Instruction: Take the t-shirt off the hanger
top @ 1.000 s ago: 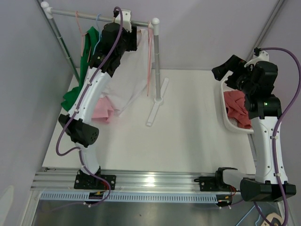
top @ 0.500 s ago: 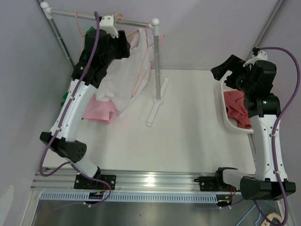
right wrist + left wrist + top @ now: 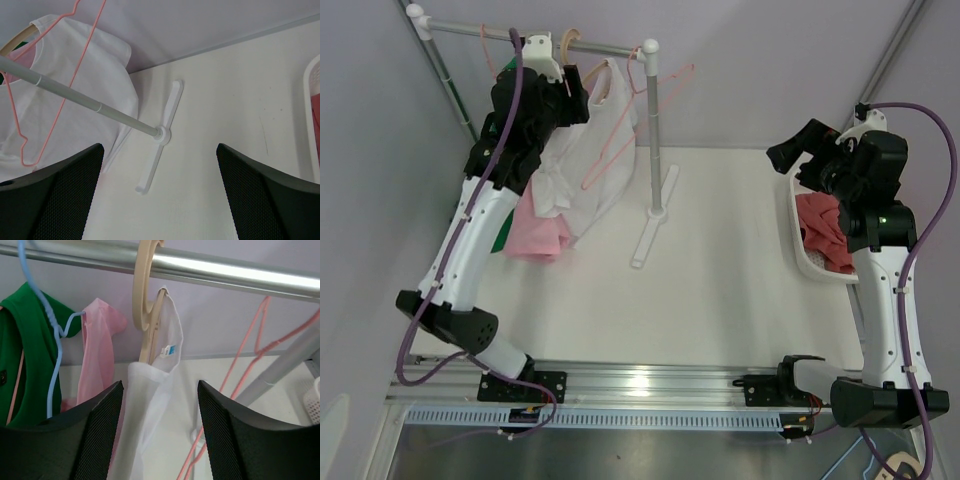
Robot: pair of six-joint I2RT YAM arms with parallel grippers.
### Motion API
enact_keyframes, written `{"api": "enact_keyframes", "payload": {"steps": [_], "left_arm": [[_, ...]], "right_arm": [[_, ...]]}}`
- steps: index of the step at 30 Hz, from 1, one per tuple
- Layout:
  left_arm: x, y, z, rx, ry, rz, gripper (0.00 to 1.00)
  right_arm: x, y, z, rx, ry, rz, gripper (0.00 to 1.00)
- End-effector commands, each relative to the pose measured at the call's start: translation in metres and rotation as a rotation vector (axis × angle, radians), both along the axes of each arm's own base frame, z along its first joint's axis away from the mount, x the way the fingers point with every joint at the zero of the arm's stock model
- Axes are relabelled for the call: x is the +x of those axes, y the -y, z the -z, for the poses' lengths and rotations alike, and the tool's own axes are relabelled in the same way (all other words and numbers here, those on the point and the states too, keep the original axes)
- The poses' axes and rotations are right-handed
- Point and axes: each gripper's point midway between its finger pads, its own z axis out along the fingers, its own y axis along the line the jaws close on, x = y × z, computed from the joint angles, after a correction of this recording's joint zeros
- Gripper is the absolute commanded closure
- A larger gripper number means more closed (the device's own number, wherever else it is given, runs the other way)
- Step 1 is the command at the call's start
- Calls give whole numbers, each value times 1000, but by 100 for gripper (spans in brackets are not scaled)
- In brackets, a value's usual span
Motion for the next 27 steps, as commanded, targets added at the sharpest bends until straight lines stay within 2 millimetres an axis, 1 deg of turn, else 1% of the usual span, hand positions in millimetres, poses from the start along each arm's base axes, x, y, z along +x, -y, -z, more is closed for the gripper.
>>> {"api": "enact_keyframes", "payload": {"steps": [1,2,3,5,6,7,9,10,11,13,15,18,19,20,21,23,24,26,27], "left_arm": [[32,-4,2,67,45,-19,34],[39,-5,5,94,51,-26,34],[50,-3,5,96,74,-28,34],[58,1,2,115,110,-6,34],[70,4,8,130,119,-13,34],[76,2,4,150,135,-28,34],[86,-7,-14,175,179,-79,34],[100,-5,3,192,145,-80,35],[102,-8,-9,184,170,-84,38],[109,-5,-5,181,172,-66,41],[110,-5,-7,180,184,-69,43],[106,-5,-17,169,214,-65,42],[106,-4,-14,171,212,-57,42],[102,-6,-22,165,233,-62,43],[101,-7,-24,162,241,-67,50],[98,-8,-30,161,253,-67,57],[98,-7,-32,158,261,-66,63],[96,-5,-37,152,273,-50,78],[97,-4,-36,153,270,-47,90]], "right_arm": [[-6,-5,-19,8,62,-27,0],[-6,-5,-20,8,63,-27,1],[-5,-5,-19,5,61,-26,1],[-5,-4,-22,-1,67,-23,0],[-5,-4,-22,-3,63,-22,1],[-3,-3,-20,-3,57,-20,1],[-4,-4,-23,-2,61,-26,0],[-5,-5,-24,-1,63,-31,1],[-5,-5,-25,-1,66,-28,1],[-5,-3,-26,-2,68,-20,0],[-4,-4,-28,0,71,-20,1],[-2,-6,-27,7,65,-31,1],[-1,-7,-26,8,65,-33,1],[-1,-7,-26,10,65,-33,1],[1,-7,-25,9,62,-35,0],[1,-8,-25,9,60,-36,1],[2,-7,-24,9,57,-35,1],[2,-7,-24,9,57,-35,1],[2,-8,-25,9,60,-36,0]]}}
